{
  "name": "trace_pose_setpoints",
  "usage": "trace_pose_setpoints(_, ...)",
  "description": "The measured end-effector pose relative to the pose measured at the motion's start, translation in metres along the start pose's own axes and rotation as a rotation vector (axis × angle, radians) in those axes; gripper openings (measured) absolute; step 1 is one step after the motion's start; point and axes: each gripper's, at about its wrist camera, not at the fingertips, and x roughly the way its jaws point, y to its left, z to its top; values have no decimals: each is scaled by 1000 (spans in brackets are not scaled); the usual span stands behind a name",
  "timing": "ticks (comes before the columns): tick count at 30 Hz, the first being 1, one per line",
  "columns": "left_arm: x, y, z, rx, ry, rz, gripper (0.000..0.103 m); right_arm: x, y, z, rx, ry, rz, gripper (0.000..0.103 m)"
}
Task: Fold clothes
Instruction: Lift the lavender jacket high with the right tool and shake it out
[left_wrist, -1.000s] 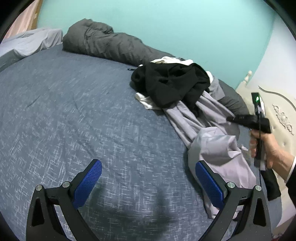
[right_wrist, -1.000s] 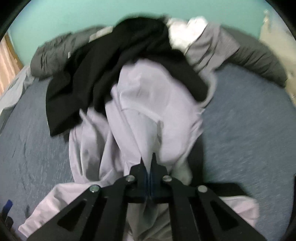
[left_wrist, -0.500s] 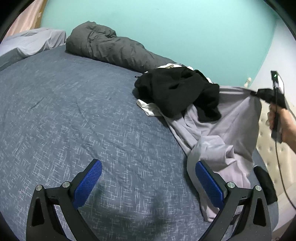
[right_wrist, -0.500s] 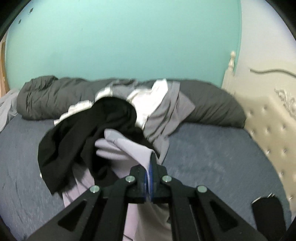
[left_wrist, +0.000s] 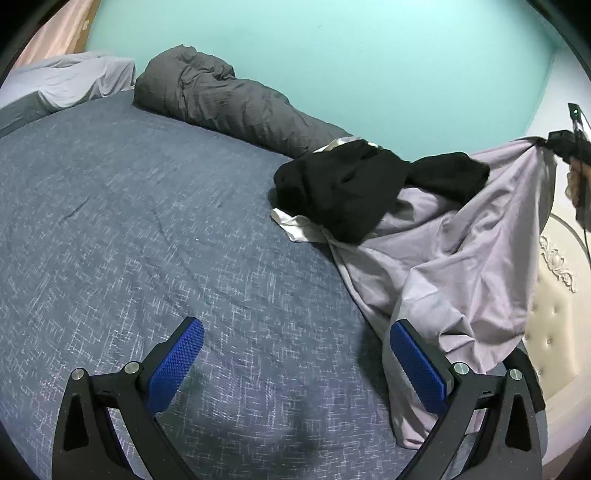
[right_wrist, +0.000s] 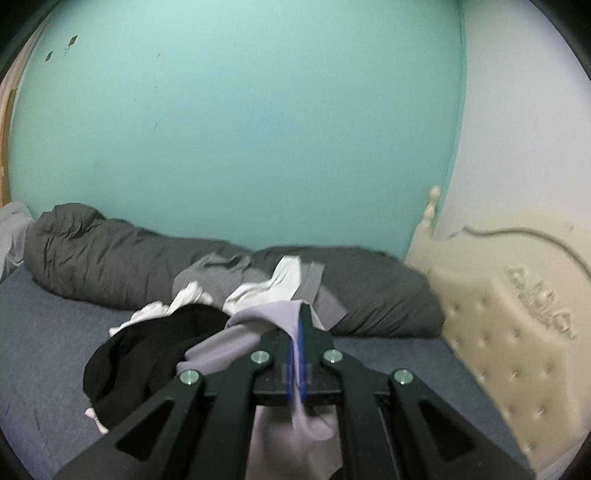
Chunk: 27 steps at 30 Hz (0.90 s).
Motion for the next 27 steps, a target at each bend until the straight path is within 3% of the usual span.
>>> trace_pose_setpoints(9,-16,-8,8,8,-33,-11,103,-57,-40,49,-14,-88,-75,1)
trace_pose_setpoints(20,-73,-44,15,52,-97,-29,103,-153,-56,73,-20,-169,-51,2)
trace_pose_setpoints(27,-103,-49,1,46,-82,-21,103,-203,-52,70,-41,-187,41,2)
